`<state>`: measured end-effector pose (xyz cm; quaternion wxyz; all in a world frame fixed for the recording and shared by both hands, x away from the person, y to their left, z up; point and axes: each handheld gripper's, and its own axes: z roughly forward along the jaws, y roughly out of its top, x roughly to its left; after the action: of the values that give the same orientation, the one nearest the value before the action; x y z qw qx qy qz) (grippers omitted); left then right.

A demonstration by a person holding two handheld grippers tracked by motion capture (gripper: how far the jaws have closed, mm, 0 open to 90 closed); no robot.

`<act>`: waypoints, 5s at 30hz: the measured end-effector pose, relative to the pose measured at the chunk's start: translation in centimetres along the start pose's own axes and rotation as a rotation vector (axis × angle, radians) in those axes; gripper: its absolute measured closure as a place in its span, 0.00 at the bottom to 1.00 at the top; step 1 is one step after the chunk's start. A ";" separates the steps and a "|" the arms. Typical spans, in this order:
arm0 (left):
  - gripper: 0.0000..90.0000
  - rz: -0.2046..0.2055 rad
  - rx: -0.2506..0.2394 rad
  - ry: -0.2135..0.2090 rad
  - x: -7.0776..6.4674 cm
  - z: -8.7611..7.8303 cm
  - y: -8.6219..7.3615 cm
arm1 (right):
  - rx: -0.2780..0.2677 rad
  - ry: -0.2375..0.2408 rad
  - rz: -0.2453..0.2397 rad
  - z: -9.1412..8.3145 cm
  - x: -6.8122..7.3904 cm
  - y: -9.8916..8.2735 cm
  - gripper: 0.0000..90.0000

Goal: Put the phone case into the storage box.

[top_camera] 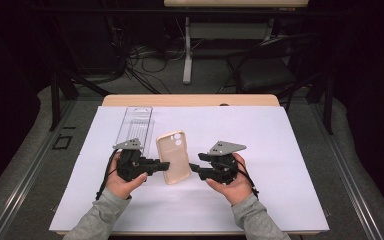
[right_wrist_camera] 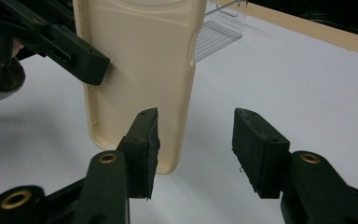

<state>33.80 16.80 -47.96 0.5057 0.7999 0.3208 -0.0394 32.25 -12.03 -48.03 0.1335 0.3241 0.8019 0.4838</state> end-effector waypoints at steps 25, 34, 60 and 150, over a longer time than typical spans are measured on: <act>0.89 0.023 0.007 -0.051 -0.7 0.6 -0.1 | -0.024 0.093 0.014 -0.5 -0.2 0.1 0.60; 0.89 0.039 0.003 -0.099 -1.0 0.8 -0.2 | -0.036 0.127 0.029 -0.8 -0.5 0.1 0.68; 0.89 0.061 -0.002 -0.119 -1.1 0.8 -0.2 | -0.029 0.185 0.043 -0.8 -0.7 0.1 0.84; 0.69 0.120 -0.065 -0.009 -0.6 1.3 -0.3 | -0.091 0.044 0.116 -1.9 -1.8 -0.2 0.92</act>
<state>33.53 15.53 -48.58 0.5343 0.8006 0.2712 -0.0021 32.57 -14.58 -47.46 0.1022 0.3526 0.7617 0.5339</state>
